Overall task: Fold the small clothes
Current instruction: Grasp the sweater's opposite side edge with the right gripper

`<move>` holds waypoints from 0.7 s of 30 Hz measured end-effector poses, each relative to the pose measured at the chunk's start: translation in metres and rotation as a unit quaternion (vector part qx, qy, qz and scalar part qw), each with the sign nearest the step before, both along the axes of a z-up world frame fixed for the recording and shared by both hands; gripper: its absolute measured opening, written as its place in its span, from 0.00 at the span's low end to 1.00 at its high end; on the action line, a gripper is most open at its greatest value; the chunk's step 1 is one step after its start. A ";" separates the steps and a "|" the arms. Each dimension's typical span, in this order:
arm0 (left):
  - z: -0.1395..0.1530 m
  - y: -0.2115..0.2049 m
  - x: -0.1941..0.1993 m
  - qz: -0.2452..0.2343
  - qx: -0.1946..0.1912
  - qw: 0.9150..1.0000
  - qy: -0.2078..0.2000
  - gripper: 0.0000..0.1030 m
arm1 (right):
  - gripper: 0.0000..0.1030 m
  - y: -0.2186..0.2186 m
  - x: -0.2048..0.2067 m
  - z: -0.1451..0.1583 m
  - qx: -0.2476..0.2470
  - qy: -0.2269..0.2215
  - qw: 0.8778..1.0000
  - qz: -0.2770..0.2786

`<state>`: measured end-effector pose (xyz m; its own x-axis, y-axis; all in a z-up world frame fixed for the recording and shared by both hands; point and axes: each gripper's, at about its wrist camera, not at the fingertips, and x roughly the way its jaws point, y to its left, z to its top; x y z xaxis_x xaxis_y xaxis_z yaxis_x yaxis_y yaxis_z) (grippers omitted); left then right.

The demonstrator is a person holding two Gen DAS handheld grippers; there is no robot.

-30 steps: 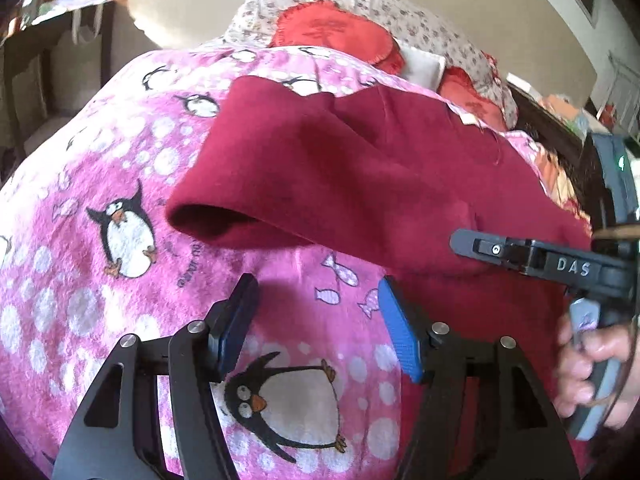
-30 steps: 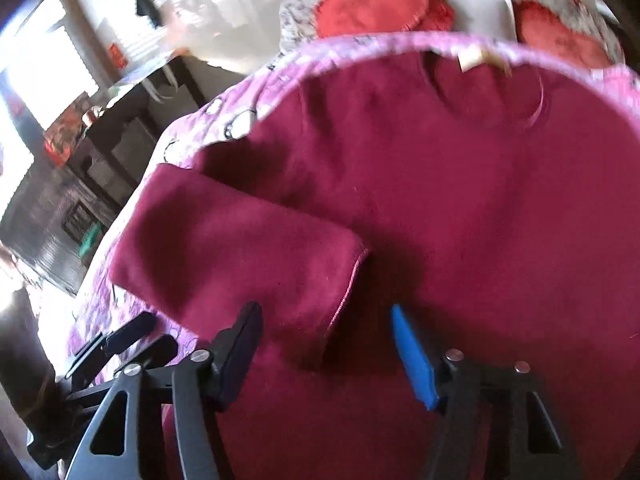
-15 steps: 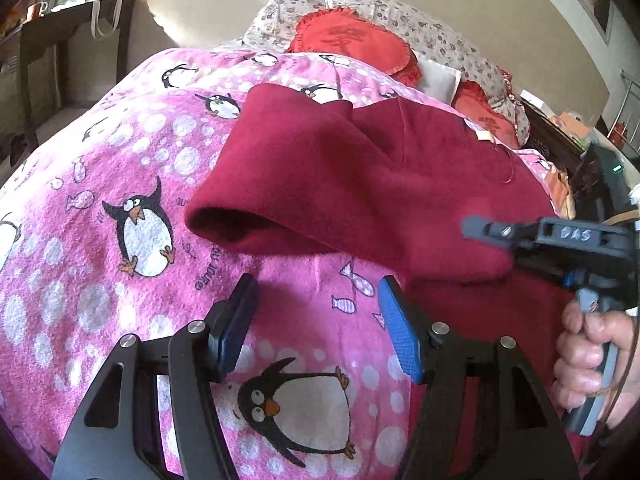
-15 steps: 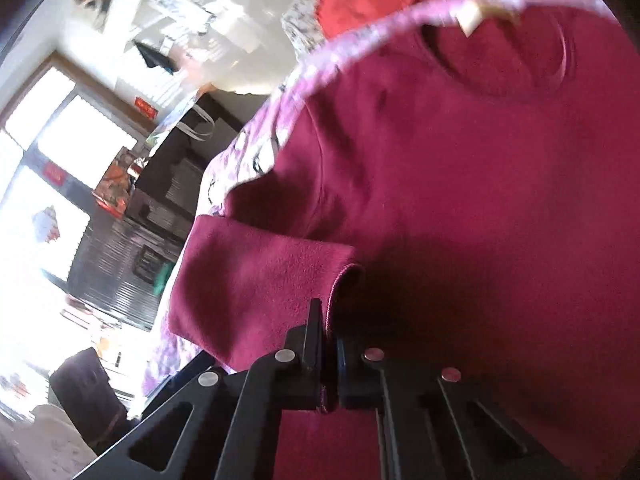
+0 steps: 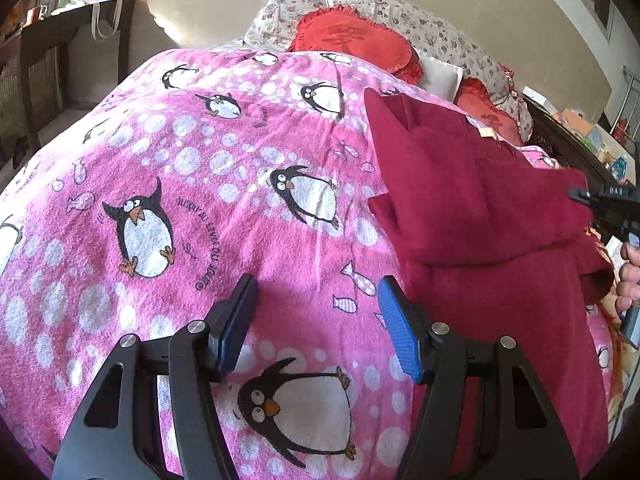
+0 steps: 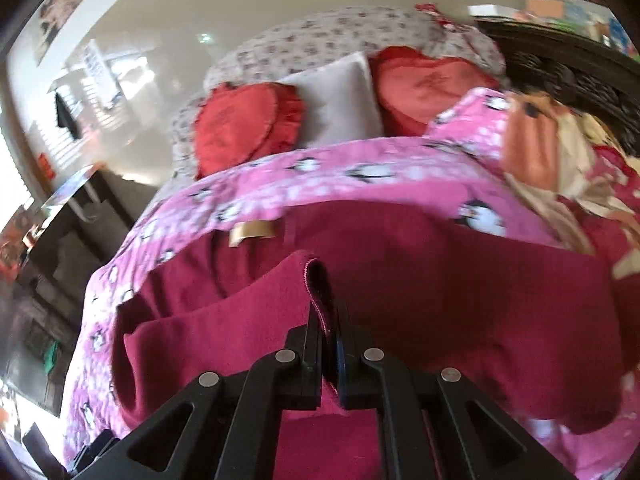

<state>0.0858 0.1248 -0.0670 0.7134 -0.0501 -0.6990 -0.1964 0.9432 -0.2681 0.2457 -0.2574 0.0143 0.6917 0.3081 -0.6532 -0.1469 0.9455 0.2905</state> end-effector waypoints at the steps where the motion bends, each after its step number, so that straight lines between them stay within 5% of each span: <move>1: 0.000 0.000 0.001 0.000 0.000 1.000 0.001 0.61 | 0.04 -0.008 -0.002 -0.001 -0.006 0.001 1.000 -0.009; 21: 0.000 -0.001 0.002 0.001 0.003 1.000 0.004 0.61 | 0.04 -0.064 -0.018 -0.054 0.024 0.071 0.994 -0.077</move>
